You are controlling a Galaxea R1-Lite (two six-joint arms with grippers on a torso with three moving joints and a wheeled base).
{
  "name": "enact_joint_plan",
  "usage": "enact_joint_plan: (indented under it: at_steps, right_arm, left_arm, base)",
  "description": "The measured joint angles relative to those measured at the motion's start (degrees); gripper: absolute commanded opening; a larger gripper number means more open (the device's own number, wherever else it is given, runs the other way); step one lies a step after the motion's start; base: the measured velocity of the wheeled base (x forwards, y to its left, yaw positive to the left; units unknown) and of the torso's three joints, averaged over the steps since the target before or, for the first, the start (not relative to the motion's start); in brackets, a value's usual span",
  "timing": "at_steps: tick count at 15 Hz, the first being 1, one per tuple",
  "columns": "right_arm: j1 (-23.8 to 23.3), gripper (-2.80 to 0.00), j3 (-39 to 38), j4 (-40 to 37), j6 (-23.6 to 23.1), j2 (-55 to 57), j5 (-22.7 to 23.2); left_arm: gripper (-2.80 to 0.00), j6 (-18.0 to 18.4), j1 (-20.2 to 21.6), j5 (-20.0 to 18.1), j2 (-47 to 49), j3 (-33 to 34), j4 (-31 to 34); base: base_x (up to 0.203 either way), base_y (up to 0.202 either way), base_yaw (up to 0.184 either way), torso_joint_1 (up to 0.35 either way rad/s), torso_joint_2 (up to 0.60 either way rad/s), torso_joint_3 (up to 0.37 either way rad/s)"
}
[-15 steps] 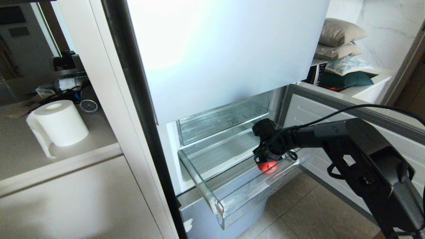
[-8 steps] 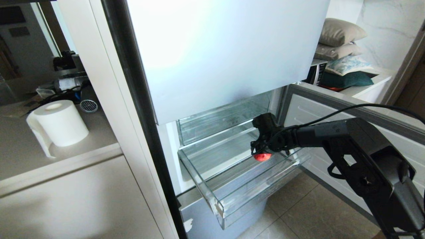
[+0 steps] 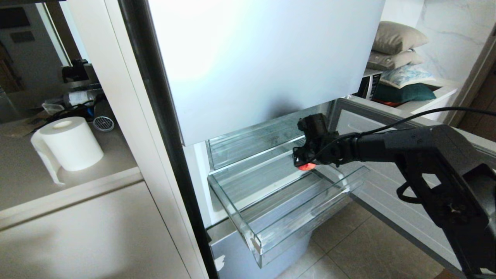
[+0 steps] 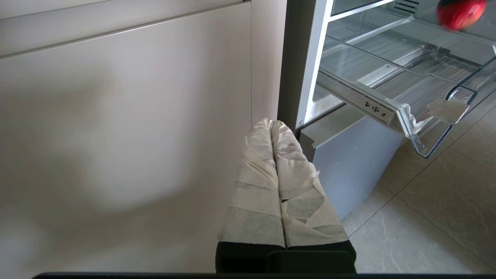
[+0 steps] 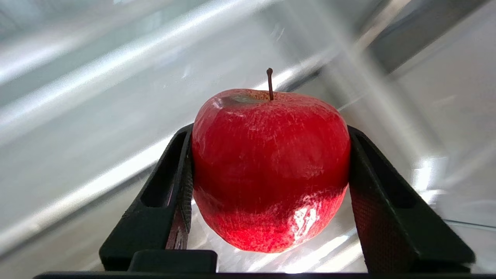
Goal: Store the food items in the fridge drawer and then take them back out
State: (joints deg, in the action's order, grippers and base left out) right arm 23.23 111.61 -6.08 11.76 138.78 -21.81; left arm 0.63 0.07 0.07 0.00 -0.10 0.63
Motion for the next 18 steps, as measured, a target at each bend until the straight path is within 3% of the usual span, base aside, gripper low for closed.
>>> enact_joint_plan:
  at_steps: [2,5,12,18]
  right_arm:
    - [0.82,-2.80,-2.18,-0.06,0.17,-3.71,-3.25]
    - [2.26,-2.80,-9.22,-0.06,0.07,-11.65,-4.64]
    - [5.68,-2.80,-31.91,-0.06,-1.70,-35.85,-7.57]
    - [7.06,-2.80,-46.74,-0.06,-5.93,-57.51,-9.16]
  left_arm:
    - [-2.80,0.00,0.00,0.00,0.00,0.00,0.00]
    - [-2.80,0.00,0.02,0.00,0.00,0.00,-0.01]
    - [-2.80,-0.01,-0.02,0.00,0.00,0.00,0.00]
    - [-2.80,-0.01,0.00,0.00,0.00,0.00,-0.01]
  base:
    - [0.000,0.000,0.000,0.000,0.00,0.000]
    - [0.000,0.000,0.000,0.000,0.00,0.000]
    - [0.000,0.000,0.000,0.000,0.00,0.000]
    - [0.001,0.007,-0.165,0.000,0.00,0.002]
